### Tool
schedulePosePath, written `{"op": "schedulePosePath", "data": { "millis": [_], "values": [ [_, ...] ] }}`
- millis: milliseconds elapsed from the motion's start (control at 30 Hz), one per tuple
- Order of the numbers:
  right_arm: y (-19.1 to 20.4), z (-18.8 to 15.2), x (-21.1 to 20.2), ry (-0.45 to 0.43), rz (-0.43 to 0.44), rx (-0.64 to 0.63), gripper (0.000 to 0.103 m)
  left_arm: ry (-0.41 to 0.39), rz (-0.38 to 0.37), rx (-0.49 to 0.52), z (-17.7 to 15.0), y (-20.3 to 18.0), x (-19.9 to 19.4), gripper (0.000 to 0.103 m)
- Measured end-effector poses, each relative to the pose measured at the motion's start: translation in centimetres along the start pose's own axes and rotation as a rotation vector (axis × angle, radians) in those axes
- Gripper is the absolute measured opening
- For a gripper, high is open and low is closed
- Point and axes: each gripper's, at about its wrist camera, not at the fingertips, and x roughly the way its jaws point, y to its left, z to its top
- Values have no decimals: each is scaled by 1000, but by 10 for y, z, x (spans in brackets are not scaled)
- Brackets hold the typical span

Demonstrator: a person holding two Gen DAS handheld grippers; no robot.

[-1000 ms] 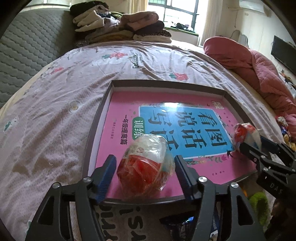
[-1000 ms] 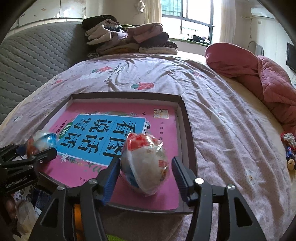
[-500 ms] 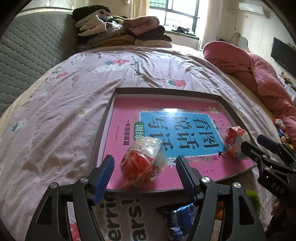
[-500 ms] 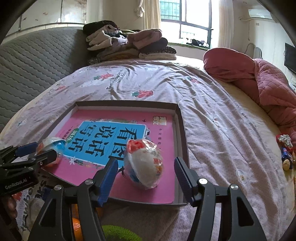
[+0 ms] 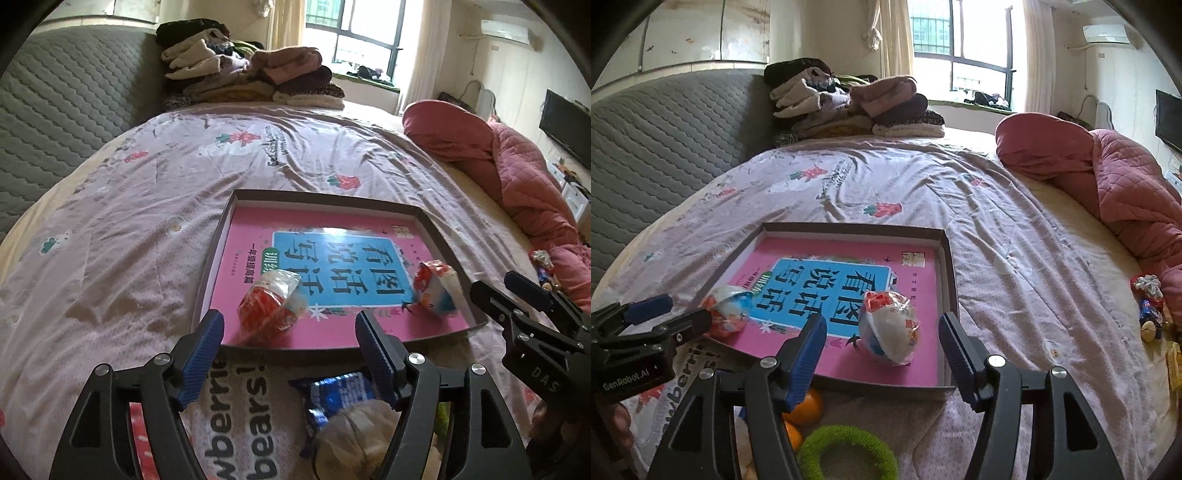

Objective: Organize objects
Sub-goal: 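Open the left tool onto the book while right tool releases its ball in the tray, then withdraw both open tools from the tray toward the remaining items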

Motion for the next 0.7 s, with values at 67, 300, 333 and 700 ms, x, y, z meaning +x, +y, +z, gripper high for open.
{"op": "schedulePosePath", "data": {
  "millis": [67,300,333,700],
  "values": [
    [1,1,-9,-16,0,-9,64,-8,-7,-7,-2,-1,-7,77],
    [4,3,-36,-50,2,-27,69,-25,-26,3,-4,-12,-32,77],
    [3,4,-41,-57,3,-25,69,-33,-27,9,-4,-15,-38,77],
    [4,4,-81,-114,21,-24,69,-80,-33,25,-10,-23,-78,77]
  ]
}}
